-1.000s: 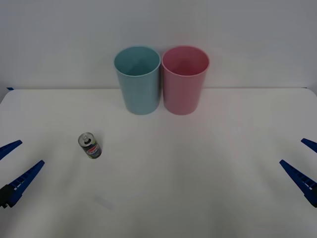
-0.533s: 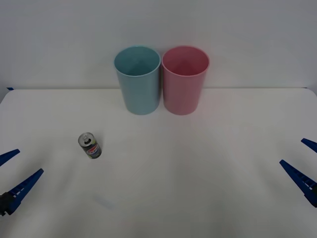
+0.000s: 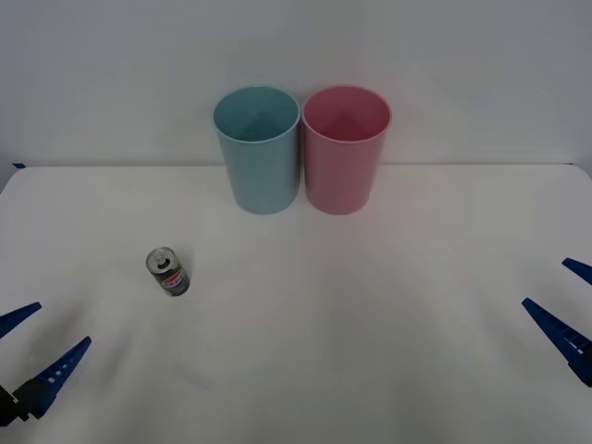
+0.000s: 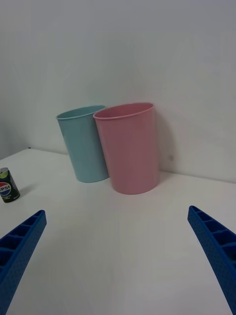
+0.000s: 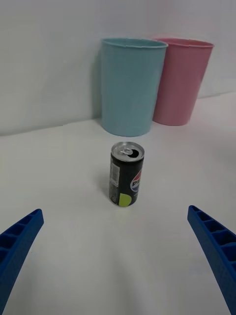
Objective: Grasp the object on the table and drop it into the matching bin: aluminum can to the light blue bin, PET bottle to the pink bin.
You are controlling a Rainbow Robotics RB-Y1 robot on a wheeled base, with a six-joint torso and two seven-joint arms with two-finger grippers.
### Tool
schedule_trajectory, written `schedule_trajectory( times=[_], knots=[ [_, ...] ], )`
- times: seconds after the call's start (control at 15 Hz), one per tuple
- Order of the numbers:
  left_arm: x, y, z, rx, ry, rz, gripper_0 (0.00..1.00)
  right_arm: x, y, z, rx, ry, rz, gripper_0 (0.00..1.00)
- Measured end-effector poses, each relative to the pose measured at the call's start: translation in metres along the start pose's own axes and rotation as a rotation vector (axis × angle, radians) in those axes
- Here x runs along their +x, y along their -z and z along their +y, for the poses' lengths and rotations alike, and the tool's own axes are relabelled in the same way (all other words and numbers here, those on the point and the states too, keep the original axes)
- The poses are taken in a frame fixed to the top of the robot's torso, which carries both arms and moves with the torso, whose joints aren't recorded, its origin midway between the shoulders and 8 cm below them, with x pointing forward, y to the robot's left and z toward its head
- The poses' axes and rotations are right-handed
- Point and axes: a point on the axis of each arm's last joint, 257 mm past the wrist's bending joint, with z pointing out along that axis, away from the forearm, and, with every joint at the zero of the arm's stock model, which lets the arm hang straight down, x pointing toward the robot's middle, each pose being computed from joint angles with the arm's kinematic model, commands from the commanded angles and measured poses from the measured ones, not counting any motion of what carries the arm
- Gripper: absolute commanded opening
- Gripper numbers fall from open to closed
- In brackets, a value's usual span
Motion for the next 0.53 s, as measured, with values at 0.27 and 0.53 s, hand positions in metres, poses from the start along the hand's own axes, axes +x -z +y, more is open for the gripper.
schedule_trajectory(
  times=[0.27,0.53],
  knots=[
    [0.026,-0.006,0.001,-0.068,-0.028,0.049,1.0,0.0,0.0,0.0,0.0,0.0,0.0,1.0],
    [0.036,-0.02,-0.01,-0.078,0.032,0.047,1.0,0.0,0.0,0.0,0.0,0.0,0.0,1.0]
  ],
)
